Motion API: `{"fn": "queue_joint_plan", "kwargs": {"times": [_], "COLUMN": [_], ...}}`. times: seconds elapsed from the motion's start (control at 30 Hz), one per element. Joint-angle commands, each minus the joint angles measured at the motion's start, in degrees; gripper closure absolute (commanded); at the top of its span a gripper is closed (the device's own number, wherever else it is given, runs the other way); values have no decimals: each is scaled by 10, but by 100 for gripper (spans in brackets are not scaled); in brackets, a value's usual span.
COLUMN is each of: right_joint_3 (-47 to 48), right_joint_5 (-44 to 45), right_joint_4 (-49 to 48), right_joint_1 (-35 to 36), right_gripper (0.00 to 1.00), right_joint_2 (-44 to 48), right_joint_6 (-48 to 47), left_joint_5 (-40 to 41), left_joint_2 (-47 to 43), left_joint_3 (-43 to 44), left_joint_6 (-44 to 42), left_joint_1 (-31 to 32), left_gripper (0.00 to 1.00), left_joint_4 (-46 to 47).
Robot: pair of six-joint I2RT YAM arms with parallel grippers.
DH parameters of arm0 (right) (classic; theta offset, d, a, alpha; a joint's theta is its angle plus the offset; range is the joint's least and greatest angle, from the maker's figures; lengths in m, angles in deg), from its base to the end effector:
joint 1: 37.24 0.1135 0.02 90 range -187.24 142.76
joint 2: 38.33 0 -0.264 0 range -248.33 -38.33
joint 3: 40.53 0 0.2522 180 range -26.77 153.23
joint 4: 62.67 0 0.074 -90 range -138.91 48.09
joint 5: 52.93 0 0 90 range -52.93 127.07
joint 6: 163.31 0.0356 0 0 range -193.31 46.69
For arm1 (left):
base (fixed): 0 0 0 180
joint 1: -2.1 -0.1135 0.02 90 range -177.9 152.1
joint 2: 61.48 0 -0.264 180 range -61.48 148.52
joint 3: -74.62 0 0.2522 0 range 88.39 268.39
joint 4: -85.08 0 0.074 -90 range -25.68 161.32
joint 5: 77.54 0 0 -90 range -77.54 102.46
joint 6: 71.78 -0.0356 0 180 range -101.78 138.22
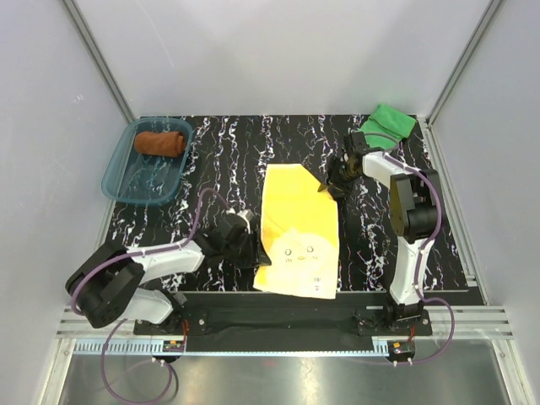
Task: Roll the towels
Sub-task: Flatten the towel
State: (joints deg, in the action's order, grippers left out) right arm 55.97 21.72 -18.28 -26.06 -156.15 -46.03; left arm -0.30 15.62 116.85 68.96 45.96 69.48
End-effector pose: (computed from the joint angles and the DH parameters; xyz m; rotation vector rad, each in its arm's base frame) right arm 0.4129 0.0912 0.1566 0.3092 2.7614 0.5503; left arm 0.1656 -0.1700 0.1428 -0.0534 2.6870 -0.9128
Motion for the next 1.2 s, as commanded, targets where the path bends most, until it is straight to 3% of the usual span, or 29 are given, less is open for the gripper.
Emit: {"fn": "queue_joint_plan", "kwargs": {"times": [0.0, 0.03, 0.07, 0.13, 0.17, 0.27, 0.4, 0.57, 0.7, 0.77, 0.8, 0.87, 0.9, 1.03, 1.17], "right_joint_3": [-2, -3, -2, -2, -2, -11, -15, -38, -142, -189, -226, -250, -260, -265, -281], "right_joint_5": [-63, -82, -91, -109, -109, -73, 22, 184, 206, 193, 192, 197, 199, 211, 175], "right_joint_4": [-52, -65, -72, -81, -80, -69, -21, 57, 84, 72, 69, 71, 73, 71, 29], "right_joint_1": [-9, -12, -14, -20, -22, -31, -37, -37, -27, -11, -1, 13, 13, 13, 14], "right_gripper": [46, 56, 62, 72, 84, 94, 100, 100, 100, 76, 56, 1, 0, 0, 0], "right_joint_2": [-27, -30, -40, -43, -40, -4, 58, 151, 235, 298, 318, 361, 369, 373, 346], "right_joint_6": [13, 18, 21, 22, 22, 16, -4, 4, 41, 53, 58, 61, 60, 54, 65], "left_joint_5": [-14, -15, -18, -22, -20, -7, 47, 94, 100, 118, 126, 163, 179, 230, 260], "left_joint_2": [30, 35, 41, 53, 55, 44, 12, 28, 96, 112, 119, 141, 149, 173, 125], "left_joint_3": [-35, -42, -45, -47, -45, -27, 29, 124, 206, 229, 246, 292, 307, 346, 330], "left_joint_6": [21, 20, 21, 18, 16, -2, -40, -107, -168, -200, -210, -233, -234, -217, -204], "left_joint_1": [16, 18, 20, 20, 21, 20, 19, 10, -55, -117, -135, -173, -180, -193, -193], "left_gripper": [61, 69, 86, 100, 100, 100, 100, 100, 100, 100, 100, 100, 100, 66, 46], "left_joint_4": [17, 38, 44, 50, 47, 19, -76, -158, -199, -225, -236, -270, -284, -323, -323]}}
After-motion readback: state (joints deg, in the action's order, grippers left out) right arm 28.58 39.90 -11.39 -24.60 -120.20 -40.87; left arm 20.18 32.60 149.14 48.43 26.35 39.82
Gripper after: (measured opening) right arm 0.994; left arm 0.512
